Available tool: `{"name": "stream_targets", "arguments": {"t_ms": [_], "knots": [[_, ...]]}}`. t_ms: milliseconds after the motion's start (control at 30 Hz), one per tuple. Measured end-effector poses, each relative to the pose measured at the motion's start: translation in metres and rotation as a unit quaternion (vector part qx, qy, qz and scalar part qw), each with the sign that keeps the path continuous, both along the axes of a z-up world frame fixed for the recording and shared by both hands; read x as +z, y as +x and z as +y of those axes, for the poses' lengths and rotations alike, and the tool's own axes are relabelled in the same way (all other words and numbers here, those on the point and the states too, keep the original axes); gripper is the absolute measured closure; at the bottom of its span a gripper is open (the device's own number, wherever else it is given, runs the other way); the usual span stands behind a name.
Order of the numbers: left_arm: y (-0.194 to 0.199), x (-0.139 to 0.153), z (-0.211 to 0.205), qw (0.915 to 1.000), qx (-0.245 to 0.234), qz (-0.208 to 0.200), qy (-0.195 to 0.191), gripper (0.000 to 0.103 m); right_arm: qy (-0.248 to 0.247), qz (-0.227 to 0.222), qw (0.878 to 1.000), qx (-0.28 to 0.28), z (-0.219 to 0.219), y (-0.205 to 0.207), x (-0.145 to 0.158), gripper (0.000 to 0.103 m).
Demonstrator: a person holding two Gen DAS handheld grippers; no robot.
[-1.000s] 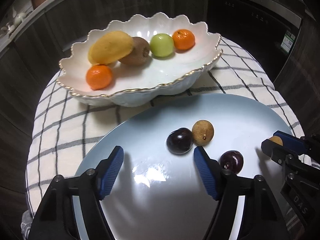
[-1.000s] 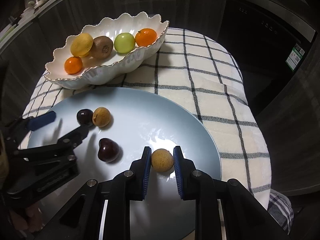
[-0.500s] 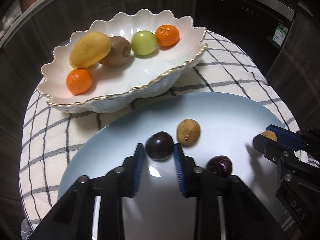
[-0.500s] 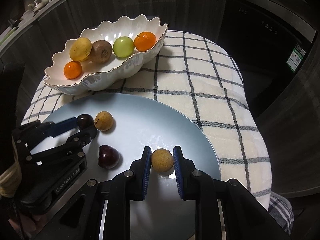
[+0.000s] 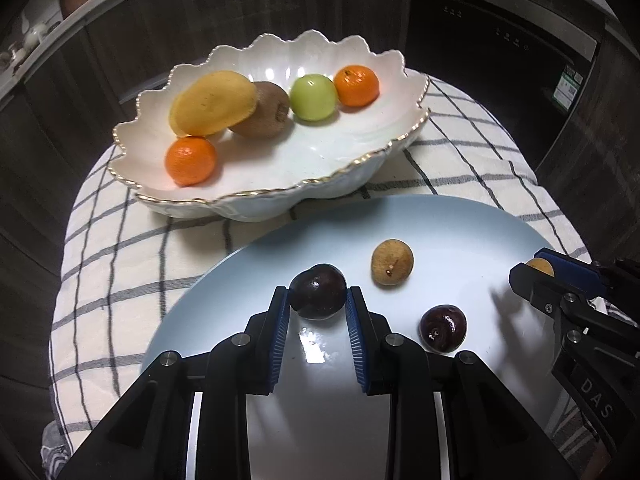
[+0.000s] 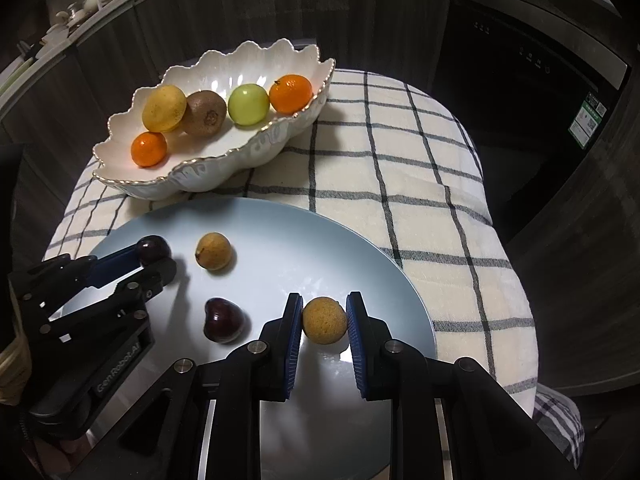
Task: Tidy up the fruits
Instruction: 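Carry the longan and dark plum over the bowl with both tools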
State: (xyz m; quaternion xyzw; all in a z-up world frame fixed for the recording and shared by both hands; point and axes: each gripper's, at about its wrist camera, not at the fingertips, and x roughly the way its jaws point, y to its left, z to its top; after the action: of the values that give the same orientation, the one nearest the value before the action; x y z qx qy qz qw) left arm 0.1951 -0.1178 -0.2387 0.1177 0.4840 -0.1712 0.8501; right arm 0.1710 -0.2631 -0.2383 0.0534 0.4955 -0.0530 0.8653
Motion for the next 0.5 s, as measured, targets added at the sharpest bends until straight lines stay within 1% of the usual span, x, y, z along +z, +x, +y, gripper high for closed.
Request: {"name": "stream_targets", "arguments": {"t_ms": [500], "knots": [[0.001, 0.046, 0.035, 0.9989, 0.020, -0.037, -0.019, 0.074, -0.010, -0.037, 0.999, 0.027, 0.024, 0.014, 0.040, 0.079]]}}
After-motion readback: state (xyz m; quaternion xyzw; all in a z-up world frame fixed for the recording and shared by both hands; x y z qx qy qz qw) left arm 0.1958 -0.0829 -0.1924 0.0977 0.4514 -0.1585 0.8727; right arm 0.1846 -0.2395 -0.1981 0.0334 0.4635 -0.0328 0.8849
